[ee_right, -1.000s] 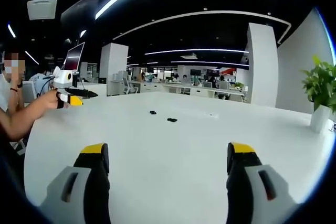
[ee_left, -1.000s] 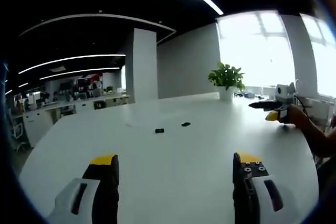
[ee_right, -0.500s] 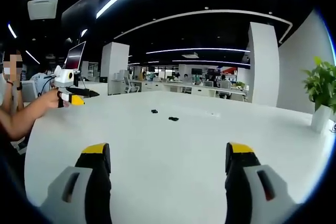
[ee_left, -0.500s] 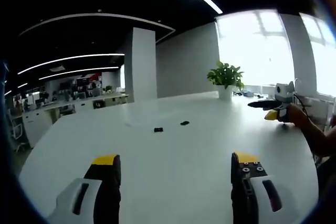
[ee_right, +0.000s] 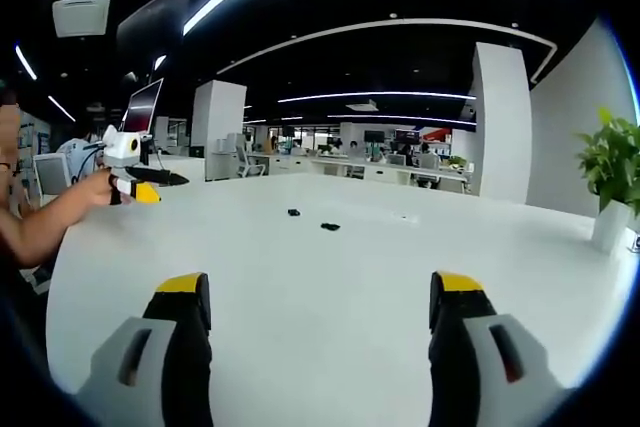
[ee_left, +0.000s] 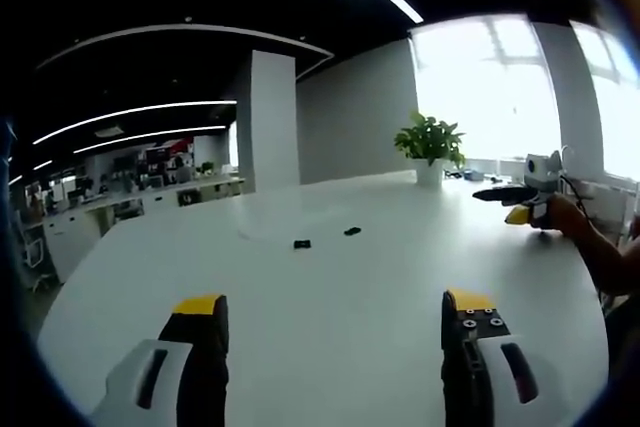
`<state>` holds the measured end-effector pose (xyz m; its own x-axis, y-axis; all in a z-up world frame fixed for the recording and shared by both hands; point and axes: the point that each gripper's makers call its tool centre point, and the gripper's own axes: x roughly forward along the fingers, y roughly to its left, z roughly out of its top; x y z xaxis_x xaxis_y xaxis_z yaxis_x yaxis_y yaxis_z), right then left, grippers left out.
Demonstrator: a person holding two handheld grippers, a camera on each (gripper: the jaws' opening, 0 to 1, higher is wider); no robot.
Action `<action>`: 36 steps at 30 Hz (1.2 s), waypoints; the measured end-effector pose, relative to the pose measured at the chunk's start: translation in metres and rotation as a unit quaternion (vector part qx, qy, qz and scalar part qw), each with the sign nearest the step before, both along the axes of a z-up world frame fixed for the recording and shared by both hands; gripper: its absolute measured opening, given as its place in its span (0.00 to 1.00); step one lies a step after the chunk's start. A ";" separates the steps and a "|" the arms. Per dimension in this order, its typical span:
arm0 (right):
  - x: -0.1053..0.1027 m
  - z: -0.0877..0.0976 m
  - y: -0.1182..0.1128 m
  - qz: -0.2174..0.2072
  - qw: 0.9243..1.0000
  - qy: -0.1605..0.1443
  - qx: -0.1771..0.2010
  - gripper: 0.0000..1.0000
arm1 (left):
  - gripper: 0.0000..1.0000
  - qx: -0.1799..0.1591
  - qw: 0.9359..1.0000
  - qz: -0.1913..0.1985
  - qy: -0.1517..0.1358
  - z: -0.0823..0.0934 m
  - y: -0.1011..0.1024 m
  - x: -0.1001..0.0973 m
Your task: Snap the two parts of the plastic buckle together until the buckle closes and remains connected.
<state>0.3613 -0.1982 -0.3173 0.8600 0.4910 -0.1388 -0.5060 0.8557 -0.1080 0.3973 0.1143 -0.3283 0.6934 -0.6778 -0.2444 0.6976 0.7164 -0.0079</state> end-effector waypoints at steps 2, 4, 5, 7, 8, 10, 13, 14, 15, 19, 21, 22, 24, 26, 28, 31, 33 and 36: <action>0.000 0.000 0.001 0.000 1.000 0.001 0.000 0.91 | 0.91 0.004 1.000 0.000 -0.001 -0.001 -0.001 -0.001; 0.001 0.000 0.000 0.000 1.000 0.001 0.000 0.91 | 0.92 0.005 1.000 -0.002 0.001 -0.002 -0.002 -0.003; 0.001 0.000 0.000 0.000 1.000 0.001 0.000 0.91 | 0.92 0.005 1.000 -0.002 0.001 -0.002 -0.002 -0.004; 0.000 -0.001 0.001 0.001 1.000 0.003 0.000 0.91 | 0.92 0.005 1.000 -0.002 0.002 -0.003 -0.003 -0.005; 0.000 -0.002 0.002 0.002 1.000 0.006 0.000 0.91 | 0.92 0.005 1.000 -0.002 0.002 -0.003 -0.003 -0.005; 0.001 -0.004 0.002 0.002 1.000 0.008 -0.005 0.91 | 0.99 -0.005 1.000 0.009 0.006 -0.003 -0.003 -0.004; 0.003 -0.002 0.001 0.002 1.000 0.008 -0.002 0.91 | 0.99 -0.019 1.000 0.009 0.001 0.002 -0.005 -0.005; 0.004 -0.002 0.001 0.003 1.000 0.008 -0.002 0.91 | 0.99 -0.024 1.000 0.010 0.000 0.004 -0.005 -0.006; 0.006 -0.002 0.002 0.004 1.000 0.009 -0.004 0.90 | 0.99 -0.027 1.000 0.009 -0.002 0.005 -0.006 -0.007; 0.010 -0.002 0.005 0.009 1.000 0.014 -0.010 0.90 | 0.99 -0.013 1.000 0.004 -0.003 0.000 -0.008 -0.005; 0.011 -0.001 0.006 0.011 1.000 0.014 -0.010 0.90 | 0.99 -0.014 1.000 0.002 0.003 -0.001 -0.007 0.000; 0.012 0.000 0.006 0.011 1.000 0.014 -0.010 0.90 | 0.99 -0.017 1.000 0.000 0.005 -0.001 -0.008 0.000; 0.017 0.002 0.006 0.012 1.000 0.014 -0.014 0.89 | 0.99 -0.021 1.000 -0.004 0.004 0.000 -0.009 0.000; 0.019 0.004 0.008 0.013 1.000 0.013 -0.018 0.89 | 0.97 -0.018 1.000 -0.004 0.004 -0.001 -0.008 0.001; 0.020 0.006 0.011 0.013 1.000 0.010 -0.019 0.89 | 0.96 -0.020 1.000 -0.005 0.005 -0.001 -0.007 0.002; 0.021 0.001 0.010 0.008 1.000 0.015 -0.021 0.89 | 0.99 -0.040 0.999 -0.015 0.029 -0.003 -0.011 -0.001; 0.018 -0.004 0.011 0.006 0.999 0.018 -0.032 0.90 | 0.99 -0.033 0.999 -0.017 0.016 0.000 -0.013 -0.001; 0.020 -0.003 0.010 0.007 0.999 0.018 -0.033 0.90 | 0.96 -0.027 0.999 -0.019 0.013 0.001 -0.014 0.007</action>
